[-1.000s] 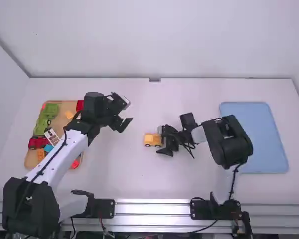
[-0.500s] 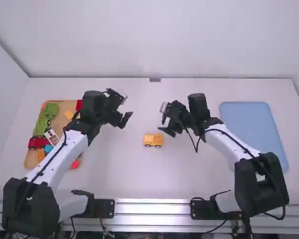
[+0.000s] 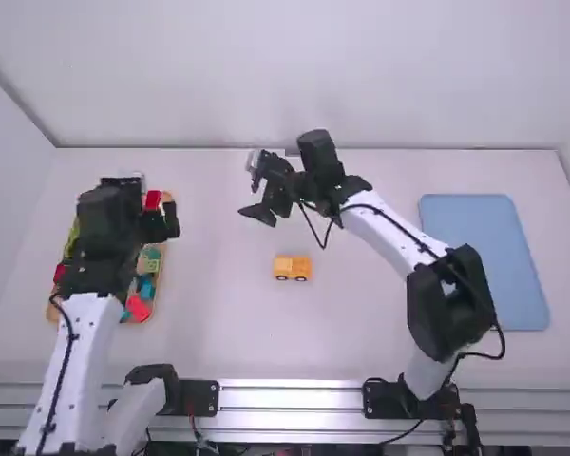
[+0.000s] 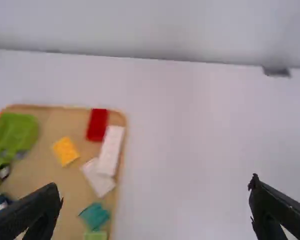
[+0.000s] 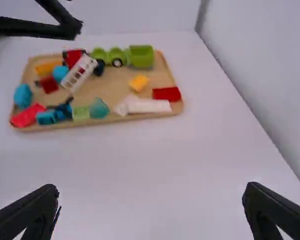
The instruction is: Assemble lego blocks to make yellow taxi
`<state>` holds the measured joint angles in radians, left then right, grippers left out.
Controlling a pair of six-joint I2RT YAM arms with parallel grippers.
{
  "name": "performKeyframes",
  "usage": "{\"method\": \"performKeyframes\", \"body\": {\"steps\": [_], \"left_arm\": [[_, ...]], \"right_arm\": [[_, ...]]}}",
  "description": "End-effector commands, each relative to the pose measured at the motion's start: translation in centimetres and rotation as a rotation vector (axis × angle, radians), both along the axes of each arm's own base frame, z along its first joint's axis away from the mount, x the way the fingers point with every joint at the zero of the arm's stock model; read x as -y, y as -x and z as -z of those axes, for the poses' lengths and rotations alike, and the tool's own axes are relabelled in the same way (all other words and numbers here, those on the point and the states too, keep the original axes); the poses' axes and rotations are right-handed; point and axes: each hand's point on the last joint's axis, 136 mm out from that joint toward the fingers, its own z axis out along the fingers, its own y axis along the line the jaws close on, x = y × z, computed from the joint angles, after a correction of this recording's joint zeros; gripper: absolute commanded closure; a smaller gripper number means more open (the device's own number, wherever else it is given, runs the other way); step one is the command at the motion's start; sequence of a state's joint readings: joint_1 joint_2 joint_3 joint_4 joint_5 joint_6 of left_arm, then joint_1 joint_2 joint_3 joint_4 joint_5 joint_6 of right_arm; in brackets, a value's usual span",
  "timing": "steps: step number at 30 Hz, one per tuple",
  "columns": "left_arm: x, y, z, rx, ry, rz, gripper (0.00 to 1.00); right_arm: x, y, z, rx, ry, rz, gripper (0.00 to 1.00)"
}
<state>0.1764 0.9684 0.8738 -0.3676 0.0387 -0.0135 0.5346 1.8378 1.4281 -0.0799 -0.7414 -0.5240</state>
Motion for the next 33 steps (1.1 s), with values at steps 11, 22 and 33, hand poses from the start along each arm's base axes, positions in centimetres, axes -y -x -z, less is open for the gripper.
{"method": "performKeyframes", "body": {"steps": [11, 22, 33], "left_arm": [[-7.7, 8.0, -3.3, 0.114, 0.096, -0.414, 0.01], [-13.9, 6.0, -0.2, 0.1, 0.278, -0.505, 0.01], [-12.4, -3.9, 2.9, -0.136, 0.39, -0.317, 0.04]], "right_arm": [[-9.4, 1.5, -3.1, -0.029, -0.087, -0.213, 0.02], [-11.0, 2.9, -4.2, -0.027, -0.122, -0.27, 0.01], [-10.5, -2.4, -2.7, -0.013, -0.017, 0.083, 0.02]]}}
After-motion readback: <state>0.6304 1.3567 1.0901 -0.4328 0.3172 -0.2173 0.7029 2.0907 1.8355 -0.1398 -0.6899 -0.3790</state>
